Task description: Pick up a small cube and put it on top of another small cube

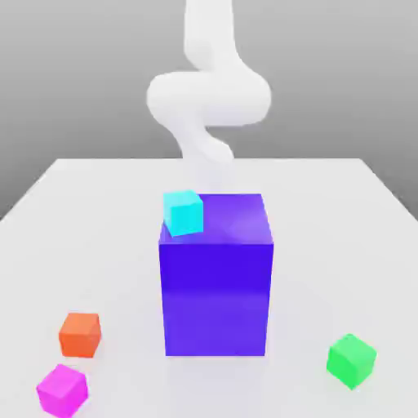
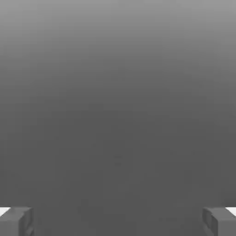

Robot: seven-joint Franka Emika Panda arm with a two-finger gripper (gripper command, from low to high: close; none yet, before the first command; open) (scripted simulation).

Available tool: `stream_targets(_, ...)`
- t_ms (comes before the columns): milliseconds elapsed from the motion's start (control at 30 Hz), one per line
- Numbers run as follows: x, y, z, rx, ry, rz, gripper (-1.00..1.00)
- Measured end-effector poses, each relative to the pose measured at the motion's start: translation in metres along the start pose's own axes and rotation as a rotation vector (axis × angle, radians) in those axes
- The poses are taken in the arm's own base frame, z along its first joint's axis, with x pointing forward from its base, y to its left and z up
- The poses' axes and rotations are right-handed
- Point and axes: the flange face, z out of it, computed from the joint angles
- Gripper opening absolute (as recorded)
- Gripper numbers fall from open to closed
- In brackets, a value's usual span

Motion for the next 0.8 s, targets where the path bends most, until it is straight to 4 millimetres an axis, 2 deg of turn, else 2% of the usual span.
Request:
stream_targets(167, 0.021, 0.027, 0.093, -0.092, -0.095, 0.066, 0.00)
stream_targets(367, 0.030, 0.079, 0.197, -0.210, -0.190, 0.147, 0.00)
stream_targets(533, 0.026, 0.136, 0.275, -0.317, -0.256, 0.216, 0.00)
stream_targets(633, 0.021, 0.179, 0.316, -0.389, -0.287, 0.264, 0.00)
stream_targets(800, -0.001, 0.250, 0.375, -0.509, -0.338, 0.321, 0.00)
